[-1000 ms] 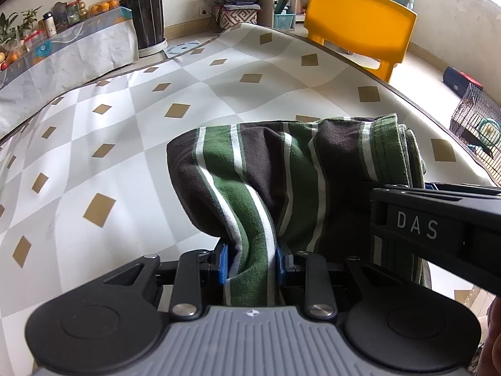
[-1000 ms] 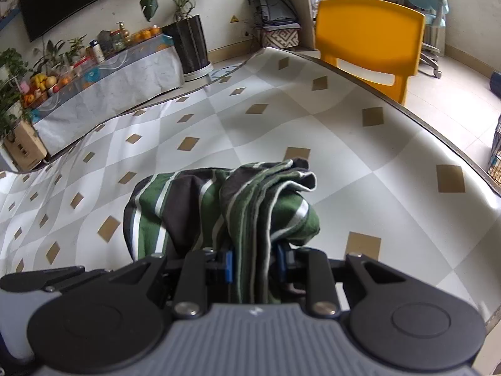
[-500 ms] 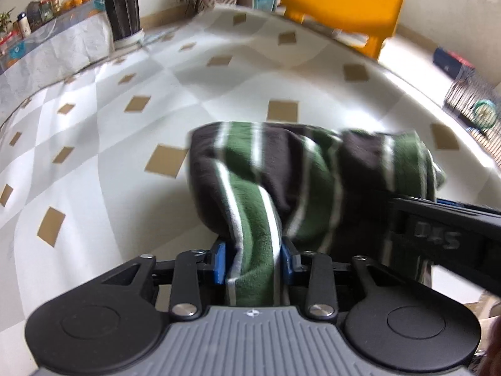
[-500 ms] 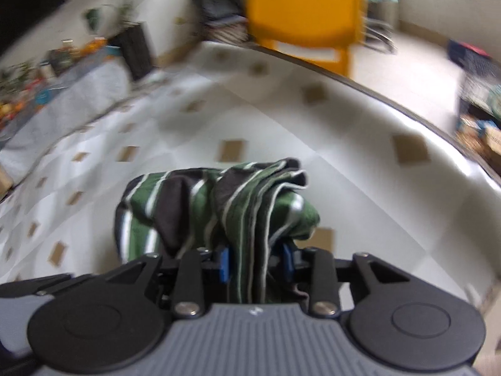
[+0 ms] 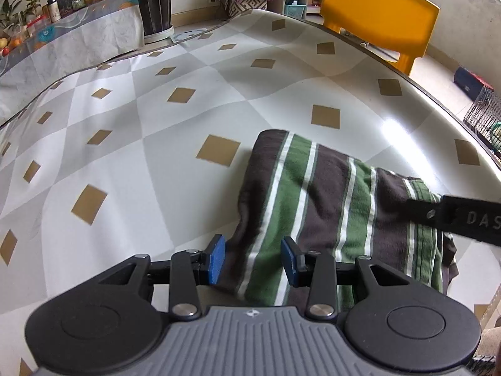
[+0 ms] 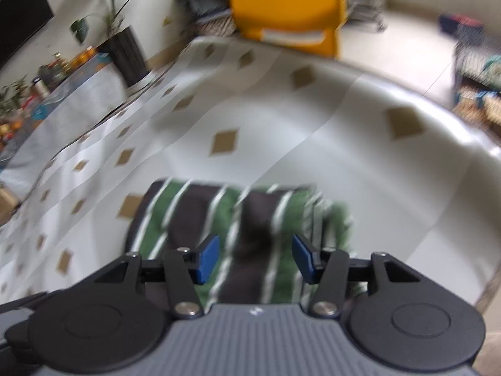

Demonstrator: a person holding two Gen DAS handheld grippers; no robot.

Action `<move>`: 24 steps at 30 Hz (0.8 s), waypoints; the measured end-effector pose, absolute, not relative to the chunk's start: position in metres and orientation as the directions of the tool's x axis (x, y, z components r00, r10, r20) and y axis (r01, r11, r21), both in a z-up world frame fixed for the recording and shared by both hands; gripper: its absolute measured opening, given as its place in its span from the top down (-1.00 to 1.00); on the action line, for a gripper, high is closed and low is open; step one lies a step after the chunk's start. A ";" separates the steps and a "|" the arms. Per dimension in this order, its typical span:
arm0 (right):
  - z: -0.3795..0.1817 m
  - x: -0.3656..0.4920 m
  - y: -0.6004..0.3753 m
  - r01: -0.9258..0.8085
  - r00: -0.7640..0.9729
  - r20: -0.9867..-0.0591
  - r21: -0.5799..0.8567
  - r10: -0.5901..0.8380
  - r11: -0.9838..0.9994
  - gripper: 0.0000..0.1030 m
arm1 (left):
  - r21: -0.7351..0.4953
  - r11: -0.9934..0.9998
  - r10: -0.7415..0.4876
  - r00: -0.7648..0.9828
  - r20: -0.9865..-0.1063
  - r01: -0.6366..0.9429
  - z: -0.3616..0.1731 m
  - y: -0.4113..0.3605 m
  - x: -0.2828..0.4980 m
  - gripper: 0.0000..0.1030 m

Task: Fold clothes
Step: 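Lower the folded striped shirt onto the mat with both grippers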

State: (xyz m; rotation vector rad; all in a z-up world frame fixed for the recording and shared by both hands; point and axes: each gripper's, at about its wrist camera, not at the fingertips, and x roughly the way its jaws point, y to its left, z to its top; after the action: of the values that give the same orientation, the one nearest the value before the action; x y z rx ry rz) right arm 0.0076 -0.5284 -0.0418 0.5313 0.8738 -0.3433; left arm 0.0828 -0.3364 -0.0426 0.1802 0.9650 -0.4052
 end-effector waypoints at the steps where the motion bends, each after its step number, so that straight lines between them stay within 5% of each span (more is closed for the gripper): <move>1: -0.046 0.009 -0.527 0.482 0.589 -0.808 0.317 -0.034 0.817 0.04 | -0.030 0.910 -0.252 0.495 -0.832 0.413 -0.046 -0.335 0.083 0.26; 8: -0.074 0.013 -0.527 0.518 0.503 -0.862 0.363 0.067 0.774 0.04 | -0.035 0.914 -0.237 0.461 -0.855 0.405 -0.064 -0.335 0.089 0.26; 19: -0.077 0.019 -0.525 0.526 0.487 -0.870 0.222 -0.077 0.821 0.05 | -0.032 0.893 -0.249 0.433 -0.866 0.449 -0.061 -0.357 0.083 0.25; 24: -0.064 0.014 -0.522 0.543 0.483 -0.871 0.219 -0.089 0.810 -0.18 | -0.019 0.884 -0.235 0.408 -0.882 0.467 -0.052 -0.348 0.074 0.24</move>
State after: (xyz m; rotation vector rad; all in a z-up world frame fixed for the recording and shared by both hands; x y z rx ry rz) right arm 0.0143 -0.5220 -0.0639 0.5128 1.0006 -0.4062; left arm 0.0736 -0.3477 -0.0520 0.2461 1.0631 -0.4477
